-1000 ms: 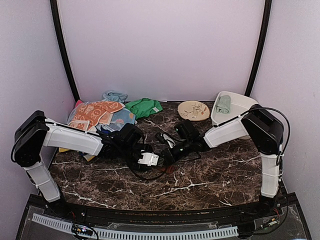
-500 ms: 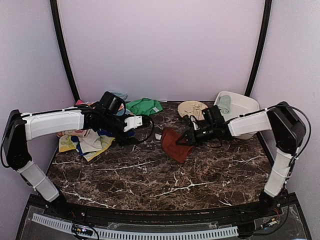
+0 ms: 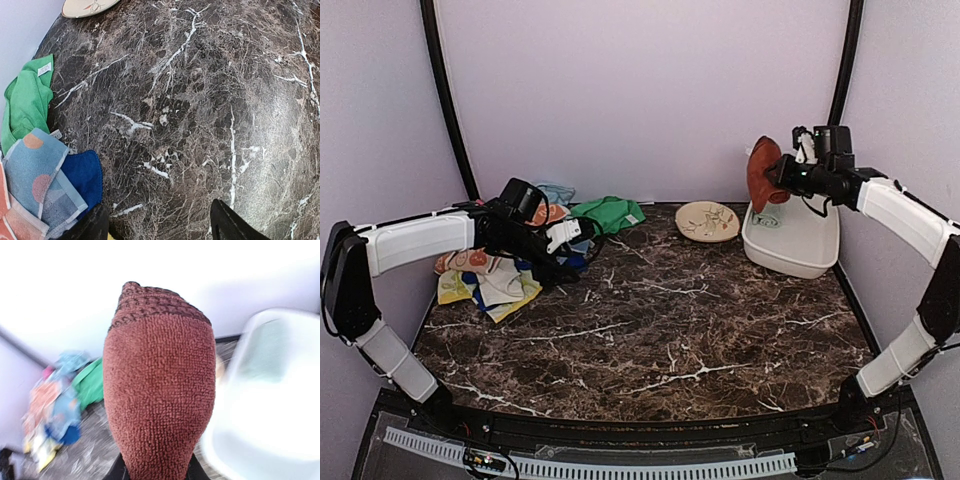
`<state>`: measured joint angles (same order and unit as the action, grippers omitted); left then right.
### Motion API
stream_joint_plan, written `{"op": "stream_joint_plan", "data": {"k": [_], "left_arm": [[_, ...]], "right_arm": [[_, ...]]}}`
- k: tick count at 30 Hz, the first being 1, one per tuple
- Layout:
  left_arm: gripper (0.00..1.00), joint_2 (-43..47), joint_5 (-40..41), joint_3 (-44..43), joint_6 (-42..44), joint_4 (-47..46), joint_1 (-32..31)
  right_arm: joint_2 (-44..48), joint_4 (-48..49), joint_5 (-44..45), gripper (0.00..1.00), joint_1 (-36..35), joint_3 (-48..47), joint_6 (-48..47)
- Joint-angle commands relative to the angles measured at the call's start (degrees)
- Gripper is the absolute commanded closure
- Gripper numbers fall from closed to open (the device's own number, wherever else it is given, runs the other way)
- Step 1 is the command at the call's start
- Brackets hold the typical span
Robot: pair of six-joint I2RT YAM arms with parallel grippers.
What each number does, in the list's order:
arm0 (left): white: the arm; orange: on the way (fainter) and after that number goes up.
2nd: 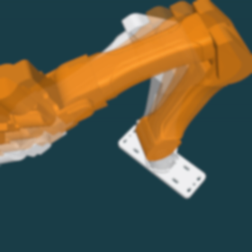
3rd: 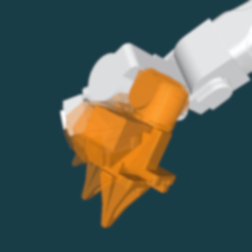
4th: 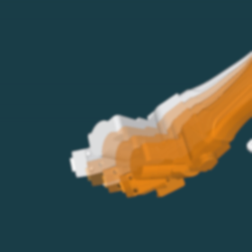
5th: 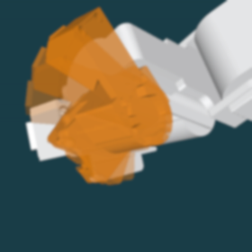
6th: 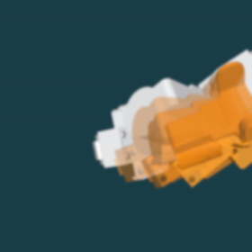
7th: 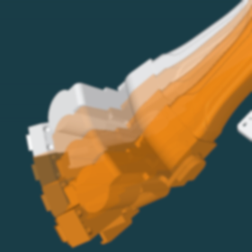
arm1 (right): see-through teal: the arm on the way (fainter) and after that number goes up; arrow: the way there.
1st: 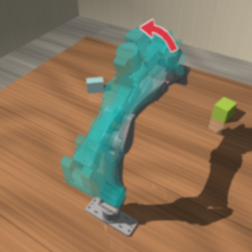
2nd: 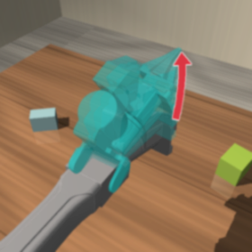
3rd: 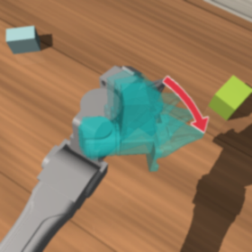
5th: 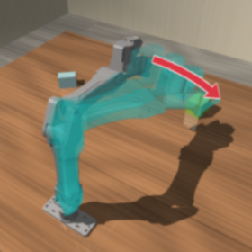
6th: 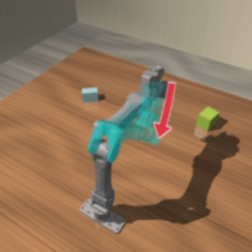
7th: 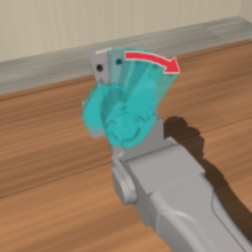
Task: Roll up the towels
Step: Pick up the towel from the center of the board, then place the towel in the storage box.
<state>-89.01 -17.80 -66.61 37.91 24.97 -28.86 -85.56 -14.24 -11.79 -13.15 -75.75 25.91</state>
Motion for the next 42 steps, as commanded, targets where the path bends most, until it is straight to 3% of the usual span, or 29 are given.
{"op": "stream_joint_plan", "data": {"k": [1, 9, 13, 21, 28, 36, 42], "left_arm": [[0.29, -0.4, -0.5, 0.2, -1.7, 1.9, 1.2], [0.29, -2.2, -0.6, 0.5, -3.6, 1.4, 3.1], [0.30, -2.7, -0.5, 1.7, -4.1, 0.9, 3.6], [0.30, -4.3, -1.7, 1.4, -4.3, 1.1, 4.2], [0.31, -6.3, -3.7, -1.1, -5.6, 3.2, 4.2], [0.31, -5.4, -3.4, 0.2, -5.7, 2.8, 4.2], [0.31, -5.9, -3.0, 0.3, -5.7, 2.5, 4.3]], "right_arm": [[-1.7, -7.9, 26.4, 1.00, 1.6, -6.6, -5.7], [-13.3, -11.8, 46.2, 1.00, 2.4, -13.2, -6.9], [-18.2, -13.7, 50.5, 1.00, 2.8, -15.5, -4.8], [-24.8, -10.6, 44.8, 1.00, 5.3, -14.2, -1.4], [-33.4, -13.9, 45.5, 1.00, 5.7, -20.0, -1.0], [-37.1, -12.9, 44.1, 1.00, 7.6, -21.9, 3.4], [-40.3, -13.6, 48.5, 1.00, 8.1, -25.6, 5.0]]}}
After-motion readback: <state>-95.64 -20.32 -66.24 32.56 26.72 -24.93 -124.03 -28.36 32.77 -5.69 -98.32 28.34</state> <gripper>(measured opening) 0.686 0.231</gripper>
